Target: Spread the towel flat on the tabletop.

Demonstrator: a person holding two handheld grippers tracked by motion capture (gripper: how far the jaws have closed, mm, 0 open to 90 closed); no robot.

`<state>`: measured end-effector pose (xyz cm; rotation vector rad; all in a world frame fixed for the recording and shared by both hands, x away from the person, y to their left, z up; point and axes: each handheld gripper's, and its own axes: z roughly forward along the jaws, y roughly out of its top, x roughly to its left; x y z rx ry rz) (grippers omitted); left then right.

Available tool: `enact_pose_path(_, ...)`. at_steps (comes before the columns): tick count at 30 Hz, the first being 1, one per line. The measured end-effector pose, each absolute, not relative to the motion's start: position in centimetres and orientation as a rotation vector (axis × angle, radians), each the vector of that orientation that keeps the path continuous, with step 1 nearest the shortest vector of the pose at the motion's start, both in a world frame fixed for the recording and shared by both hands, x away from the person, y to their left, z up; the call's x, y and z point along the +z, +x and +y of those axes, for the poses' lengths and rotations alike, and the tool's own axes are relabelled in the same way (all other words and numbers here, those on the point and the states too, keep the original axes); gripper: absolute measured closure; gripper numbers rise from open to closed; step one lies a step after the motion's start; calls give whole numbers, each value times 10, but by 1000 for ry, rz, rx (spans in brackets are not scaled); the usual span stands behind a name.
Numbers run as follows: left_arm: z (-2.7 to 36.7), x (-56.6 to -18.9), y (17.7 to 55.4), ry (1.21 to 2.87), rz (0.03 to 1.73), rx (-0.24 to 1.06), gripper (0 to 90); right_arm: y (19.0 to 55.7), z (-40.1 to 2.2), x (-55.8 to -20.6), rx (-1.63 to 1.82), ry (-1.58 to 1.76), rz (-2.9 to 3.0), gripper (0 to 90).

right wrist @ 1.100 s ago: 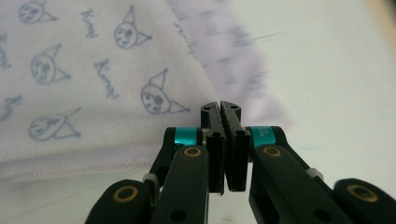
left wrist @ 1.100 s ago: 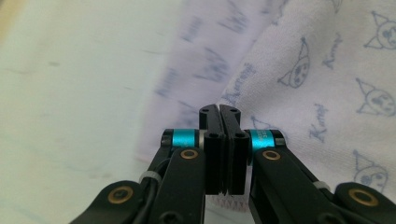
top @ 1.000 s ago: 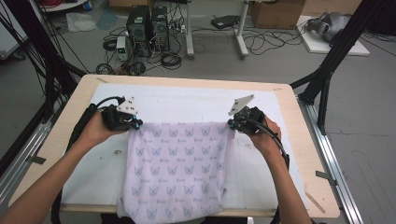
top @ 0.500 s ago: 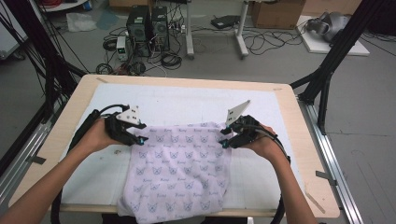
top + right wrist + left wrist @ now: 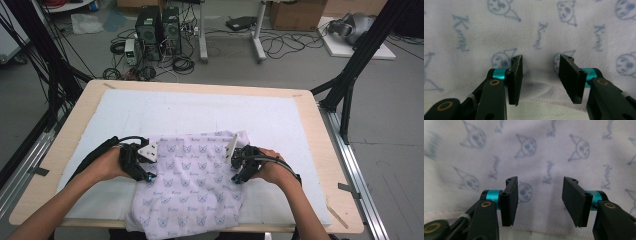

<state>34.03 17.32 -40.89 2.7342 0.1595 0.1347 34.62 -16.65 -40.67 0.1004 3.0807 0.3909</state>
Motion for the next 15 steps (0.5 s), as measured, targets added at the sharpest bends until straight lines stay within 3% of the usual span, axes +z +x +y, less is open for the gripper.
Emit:
enact_pose_path(2, 173, -413, 344, 2744, 191, 82, 493, 349, -164, -409, 356, 98, 3099, 609)
enact_pose_path(4, 174, -413, 347, 2732, 211, 43, 565, 351, -163, -408, 352, 119, 3117, 810)
enact_pose_path(5, 174, -412, 348, 2726, 231, 22, 618, 353, -162, -408, 342, 138, 3118, 860)
enact_pose_path(7, 174, -412, 350, 2731, 229, -3, 857, 355, -162, -408, 341, 161, 3130, 876)
enact_pose_path(15, 181, -404, 355, 2682, 267, 22, 879, 356, -170, -398, 461, 191, 3085, 889)
